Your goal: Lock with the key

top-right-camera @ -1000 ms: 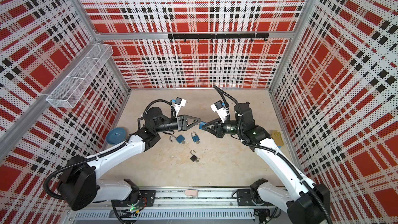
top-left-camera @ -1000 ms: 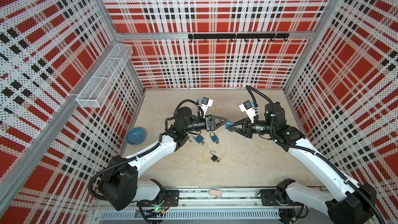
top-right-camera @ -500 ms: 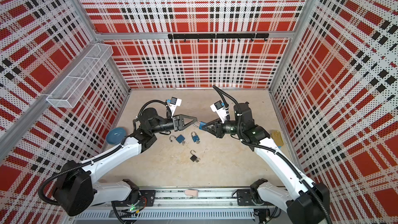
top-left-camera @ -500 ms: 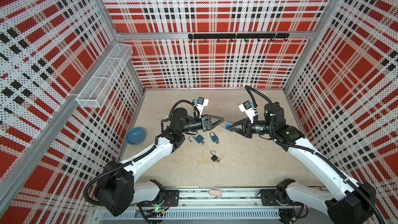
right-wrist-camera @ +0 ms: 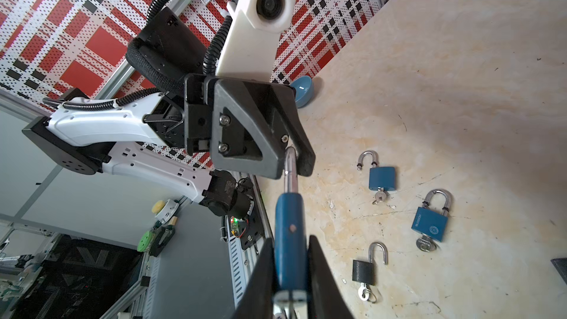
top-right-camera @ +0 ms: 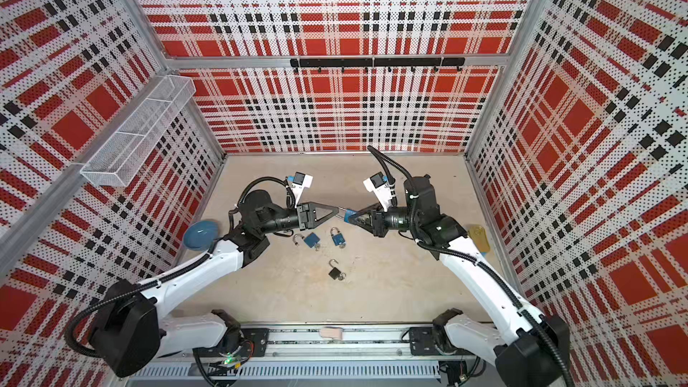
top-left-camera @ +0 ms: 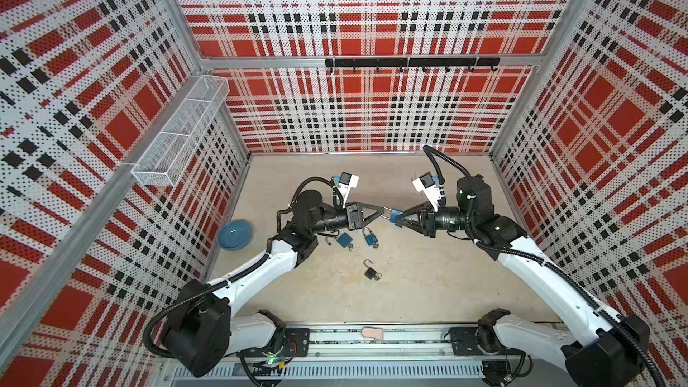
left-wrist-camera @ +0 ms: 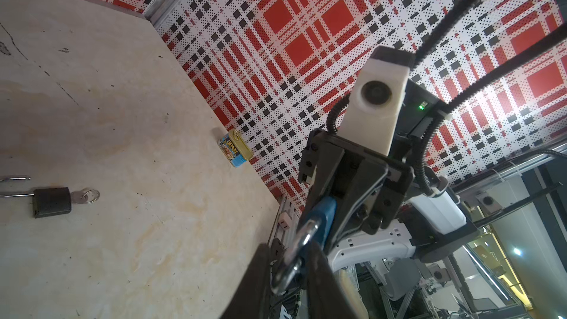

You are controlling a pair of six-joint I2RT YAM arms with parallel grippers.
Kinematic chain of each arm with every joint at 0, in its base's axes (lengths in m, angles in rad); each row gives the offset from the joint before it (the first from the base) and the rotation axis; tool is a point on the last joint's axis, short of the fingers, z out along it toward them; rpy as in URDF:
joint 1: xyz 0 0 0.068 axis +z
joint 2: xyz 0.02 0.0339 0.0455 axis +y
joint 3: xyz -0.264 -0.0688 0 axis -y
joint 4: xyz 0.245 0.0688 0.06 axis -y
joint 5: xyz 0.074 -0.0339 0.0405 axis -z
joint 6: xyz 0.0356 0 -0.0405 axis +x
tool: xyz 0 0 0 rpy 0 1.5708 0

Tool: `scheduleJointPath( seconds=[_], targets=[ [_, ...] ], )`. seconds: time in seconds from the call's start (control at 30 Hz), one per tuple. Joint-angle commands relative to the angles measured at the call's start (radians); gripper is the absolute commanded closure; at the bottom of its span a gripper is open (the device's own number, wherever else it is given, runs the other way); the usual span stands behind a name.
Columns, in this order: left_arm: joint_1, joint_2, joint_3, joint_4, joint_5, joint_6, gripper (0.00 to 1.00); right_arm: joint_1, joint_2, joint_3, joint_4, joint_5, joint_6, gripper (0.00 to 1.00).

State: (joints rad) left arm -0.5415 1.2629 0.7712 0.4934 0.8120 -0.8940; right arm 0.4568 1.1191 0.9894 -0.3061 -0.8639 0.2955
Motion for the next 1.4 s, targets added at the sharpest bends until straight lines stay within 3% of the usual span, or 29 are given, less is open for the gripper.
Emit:
scheduleJointPath(
  seconds=[0.0,0.77,1.0,1.37],
  targets=[
    [0.008,-0.019,-0.002,0.025,0.010,-0.008,0.76,0.005,0.002,0.039,0.041,-0.024,-0.028,1.00],
    [0.005,0.006,0.029,0.025,0.021,-0.006,0.82,0.005,0.010,0.032,0.059,-0.043,-0.010,1.00],
    [0.003,0.017,0.030,0.024,0.020,-0.003,1.00,0.005,0.010,0.026,0.089,-0.081,0.021,1.00],
    [0.003,0.010,0.011,0.025,0.004,0.025,1.00,0.005,0.011,0.003,0.185,-0.155,0.120,1.00]
  ],
)
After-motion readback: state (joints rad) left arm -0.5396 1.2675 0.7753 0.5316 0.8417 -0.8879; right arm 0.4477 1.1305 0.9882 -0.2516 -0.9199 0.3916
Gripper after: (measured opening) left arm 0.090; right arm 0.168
